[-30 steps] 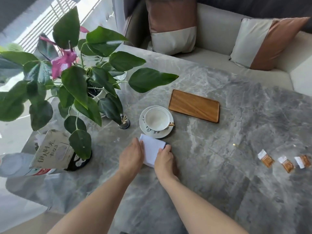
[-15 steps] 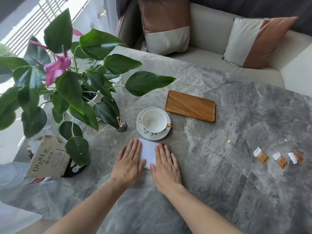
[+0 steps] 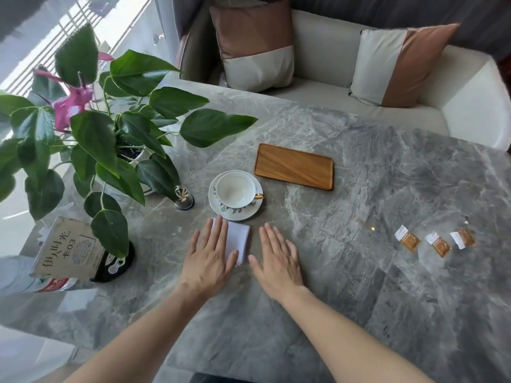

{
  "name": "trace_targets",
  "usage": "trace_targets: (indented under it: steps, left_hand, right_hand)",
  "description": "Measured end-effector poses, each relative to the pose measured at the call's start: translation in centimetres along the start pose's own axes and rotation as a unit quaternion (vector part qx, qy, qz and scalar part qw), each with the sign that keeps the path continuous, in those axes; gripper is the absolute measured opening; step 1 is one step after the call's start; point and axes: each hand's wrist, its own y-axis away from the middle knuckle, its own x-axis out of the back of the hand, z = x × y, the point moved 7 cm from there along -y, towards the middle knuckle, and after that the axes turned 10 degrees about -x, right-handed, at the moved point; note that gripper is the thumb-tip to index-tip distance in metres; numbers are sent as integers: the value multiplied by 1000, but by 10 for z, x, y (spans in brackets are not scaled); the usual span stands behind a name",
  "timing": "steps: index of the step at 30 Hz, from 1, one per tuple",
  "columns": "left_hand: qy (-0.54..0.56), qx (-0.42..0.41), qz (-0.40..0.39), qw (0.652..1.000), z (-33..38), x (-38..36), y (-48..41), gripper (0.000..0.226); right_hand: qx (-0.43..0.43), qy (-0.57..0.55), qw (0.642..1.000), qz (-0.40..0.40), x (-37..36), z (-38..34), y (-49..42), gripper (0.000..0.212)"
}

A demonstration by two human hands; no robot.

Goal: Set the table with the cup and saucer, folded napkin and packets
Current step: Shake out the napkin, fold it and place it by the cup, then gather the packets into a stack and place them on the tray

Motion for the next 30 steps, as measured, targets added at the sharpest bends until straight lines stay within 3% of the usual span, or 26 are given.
trace_targets:
  steps: [9,21,30]
  left_hand:
    - [16,-27,17,999,125,-1,-33,75]
    - [4,-65,-32,997,326,-29,-99,77]
    - [43,-38,-29,998,424,-47,-171,57]
  right_hand:
    - [-73,24,996,43,65,138,16,70]
    - [-168,34,982,78,136,358,45,61]
    - [-174,15,981,85,165,475,30,38]
